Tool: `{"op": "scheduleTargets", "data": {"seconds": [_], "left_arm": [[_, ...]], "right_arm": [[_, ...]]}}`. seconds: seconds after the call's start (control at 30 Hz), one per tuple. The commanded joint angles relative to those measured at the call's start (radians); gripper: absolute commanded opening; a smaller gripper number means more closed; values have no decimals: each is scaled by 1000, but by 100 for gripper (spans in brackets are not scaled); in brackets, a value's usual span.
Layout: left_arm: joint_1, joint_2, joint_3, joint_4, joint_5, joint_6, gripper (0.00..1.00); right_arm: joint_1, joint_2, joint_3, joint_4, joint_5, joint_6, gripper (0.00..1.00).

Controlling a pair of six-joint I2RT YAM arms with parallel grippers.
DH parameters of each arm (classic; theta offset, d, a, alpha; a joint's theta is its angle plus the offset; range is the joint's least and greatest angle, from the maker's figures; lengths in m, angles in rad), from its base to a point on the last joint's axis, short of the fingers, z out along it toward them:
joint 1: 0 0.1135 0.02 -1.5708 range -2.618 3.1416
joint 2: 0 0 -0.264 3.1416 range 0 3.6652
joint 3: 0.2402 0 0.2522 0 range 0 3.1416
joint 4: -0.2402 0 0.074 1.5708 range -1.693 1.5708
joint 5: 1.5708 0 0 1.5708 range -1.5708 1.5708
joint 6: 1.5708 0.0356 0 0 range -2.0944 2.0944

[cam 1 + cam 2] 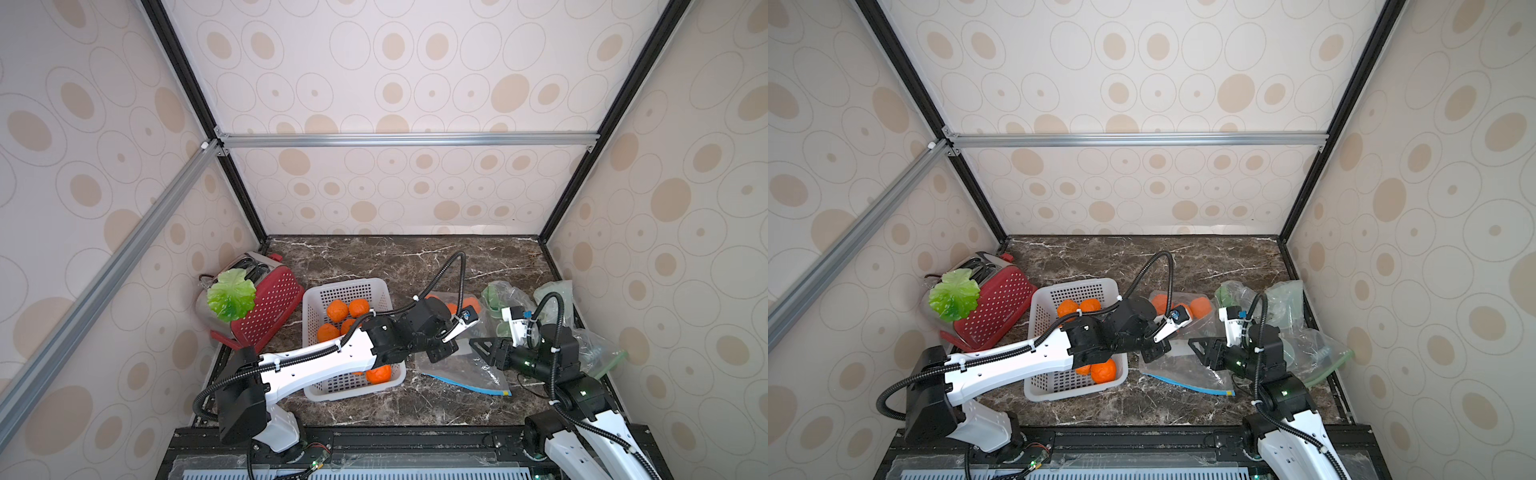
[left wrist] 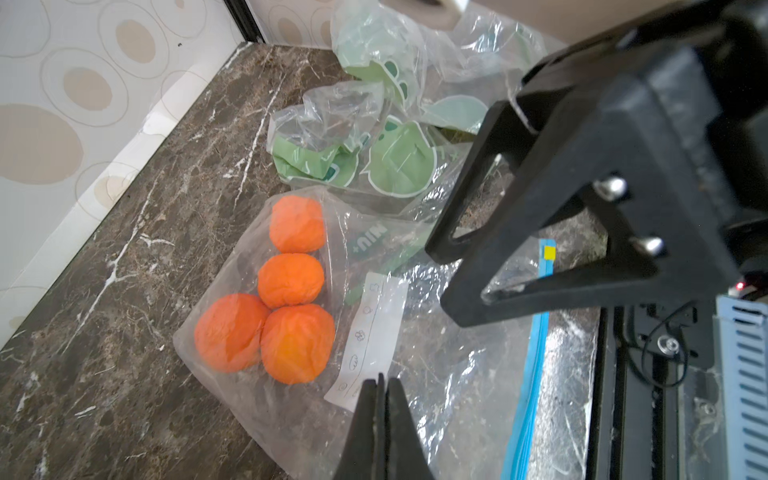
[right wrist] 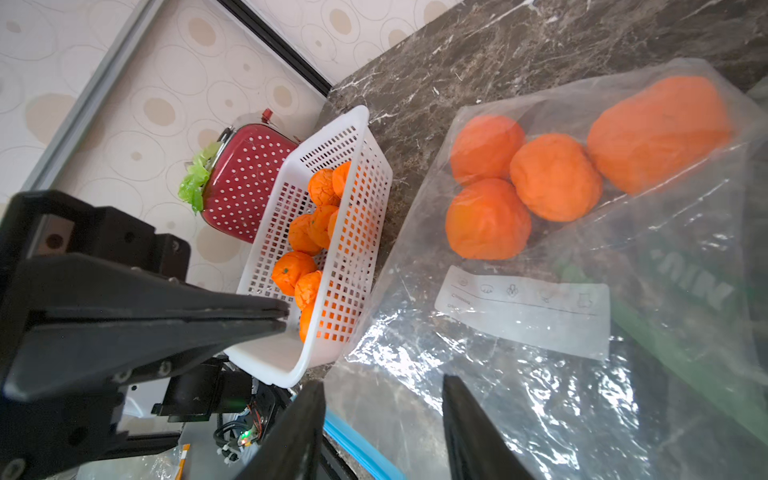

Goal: Open the zip-top bag and take out the orange
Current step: Open the zipper of the food storage bag at the center of the board.

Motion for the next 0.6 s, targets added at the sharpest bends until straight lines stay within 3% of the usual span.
{"op": "scheduleTargets", "data": {"seconds": [0.0, 0.03, 0.17, 0.3, 0.57], "left_arm": [[24, -14, 21, -156, 151, 69, 48], [22, 0, 27, -194, 187, 99, 60], [-28, 89, 109, -382, 175, 199, 67], [-74, 190, 211, -505, 122, 246, 67], [-111, 319, 320, -577, 57, 278, 64]], "right_arm": [[6, 18, 42, -113, 139, -24, 51], [6, 14, 50, -135, 206, -25, 52], [5, -21, 63, -163, 409, -32, 54], [4, -41, 58, -160, 471, -37, 55], [2, -65, 49, -161, 482, -41, 56]]}}
